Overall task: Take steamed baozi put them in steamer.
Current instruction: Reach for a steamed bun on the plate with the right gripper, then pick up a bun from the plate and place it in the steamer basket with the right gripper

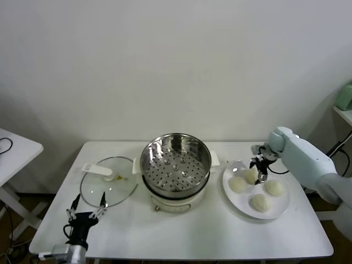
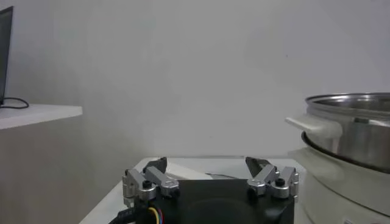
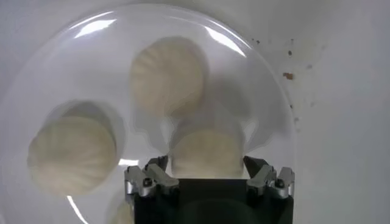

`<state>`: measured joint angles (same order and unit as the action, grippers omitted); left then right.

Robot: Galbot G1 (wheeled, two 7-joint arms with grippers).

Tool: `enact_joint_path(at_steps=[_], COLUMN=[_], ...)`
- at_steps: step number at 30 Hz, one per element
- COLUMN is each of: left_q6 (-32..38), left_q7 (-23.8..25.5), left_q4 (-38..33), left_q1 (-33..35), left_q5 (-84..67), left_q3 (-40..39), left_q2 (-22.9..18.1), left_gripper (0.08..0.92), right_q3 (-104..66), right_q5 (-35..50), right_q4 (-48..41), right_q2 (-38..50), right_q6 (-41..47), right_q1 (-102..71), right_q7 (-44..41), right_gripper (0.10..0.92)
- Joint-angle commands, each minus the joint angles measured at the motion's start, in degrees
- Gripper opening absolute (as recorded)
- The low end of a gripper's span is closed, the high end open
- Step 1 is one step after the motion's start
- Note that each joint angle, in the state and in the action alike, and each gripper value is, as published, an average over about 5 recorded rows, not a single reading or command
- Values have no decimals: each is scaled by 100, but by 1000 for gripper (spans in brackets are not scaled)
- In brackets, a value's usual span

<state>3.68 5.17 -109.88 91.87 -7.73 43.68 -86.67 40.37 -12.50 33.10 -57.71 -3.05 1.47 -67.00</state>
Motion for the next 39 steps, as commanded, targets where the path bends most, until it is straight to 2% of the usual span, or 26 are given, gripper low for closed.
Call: enact_joint_path(at_steps=[1,12,24,30,39], left_q6=[-5,0,-8,-8,-20], left_q7=[-6,-7,-12,-11,9], left_q4=[9,-5,-29,-27,-61], left_q1=[6,50,47,48,60], left_q5=[1,6,14,56,205], left_q3=[-7,-15,-4,-12,-72], left_q2=[-7,-8,0,0,-6], left_gripper=[823,823,823,823,823], right_q3=[-125,-236,-88,708,1397], right_q5=[-149,-177,90,269,-277], right_q4=[-109,-137,241,1193,3036], right_q2=[-56,-79,52,340,384], right_q6=[-29,-5,-102,-477,-1224], right_q1=[-29,-74,357,1355,2612], right_q7=[-1,-17,-57,-198,-312], right_gripper=[811,671,670,670,670])
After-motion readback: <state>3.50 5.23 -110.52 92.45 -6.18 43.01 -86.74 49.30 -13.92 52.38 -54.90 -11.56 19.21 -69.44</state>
